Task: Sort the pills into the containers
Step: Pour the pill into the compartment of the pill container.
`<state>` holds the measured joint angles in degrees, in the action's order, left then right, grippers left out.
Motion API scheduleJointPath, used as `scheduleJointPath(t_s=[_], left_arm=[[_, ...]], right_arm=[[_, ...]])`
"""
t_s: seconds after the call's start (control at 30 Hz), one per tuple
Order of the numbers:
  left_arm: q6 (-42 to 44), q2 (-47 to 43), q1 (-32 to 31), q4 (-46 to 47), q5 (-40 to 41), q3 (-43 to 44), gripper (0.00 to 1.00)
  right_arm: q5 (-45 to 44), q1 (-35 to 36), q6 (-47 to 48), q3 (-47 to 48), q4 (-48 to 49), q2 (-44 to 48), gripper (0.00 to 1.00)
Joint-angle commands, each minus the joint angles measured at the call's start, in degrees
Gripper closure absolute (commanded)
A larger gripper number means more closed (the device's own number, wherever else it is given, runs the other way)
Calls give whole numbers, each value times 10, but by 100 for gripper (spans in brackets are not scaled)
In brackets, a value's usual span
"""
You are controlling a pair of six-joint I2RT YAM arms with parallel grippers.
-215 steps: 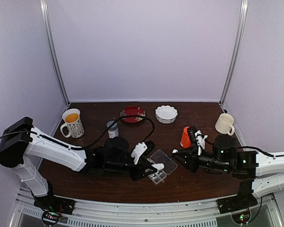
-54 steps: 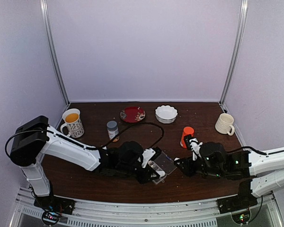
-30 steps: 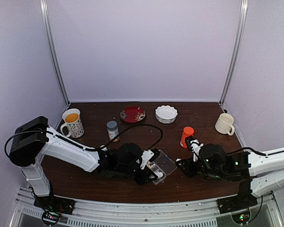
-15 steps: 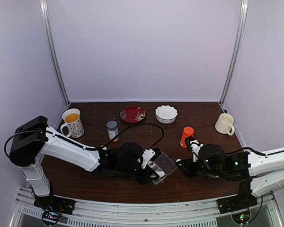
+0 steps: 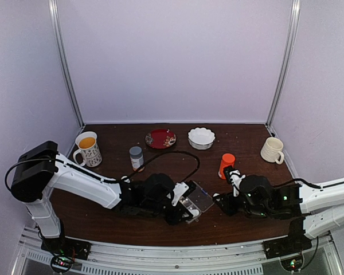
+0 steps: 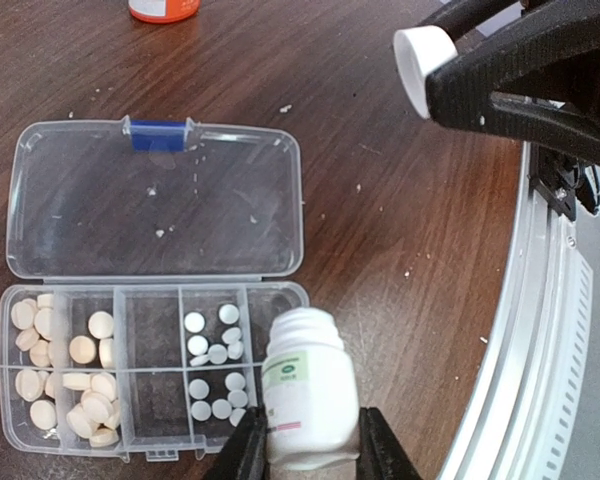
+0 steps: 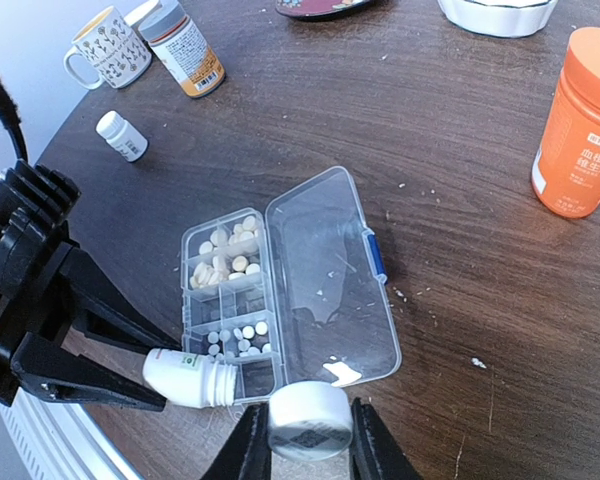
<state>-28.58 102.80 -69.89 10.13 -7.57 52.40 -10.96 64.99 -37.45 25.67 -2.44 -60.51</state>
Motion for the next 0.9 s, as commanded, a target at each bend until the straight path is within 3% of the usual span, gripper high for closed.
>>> scheduleJointPath(t_s=[0.0, 0.87], left_arm=[[9, -8, -4, 22, 10, 6, 100], [19, -8, -4, -22, 15, 28, 100]], right_arm=[[-10, -2, 3, 8, -1, -2, 100], [-9, -2, 7, 15, -5, -3, 100]])
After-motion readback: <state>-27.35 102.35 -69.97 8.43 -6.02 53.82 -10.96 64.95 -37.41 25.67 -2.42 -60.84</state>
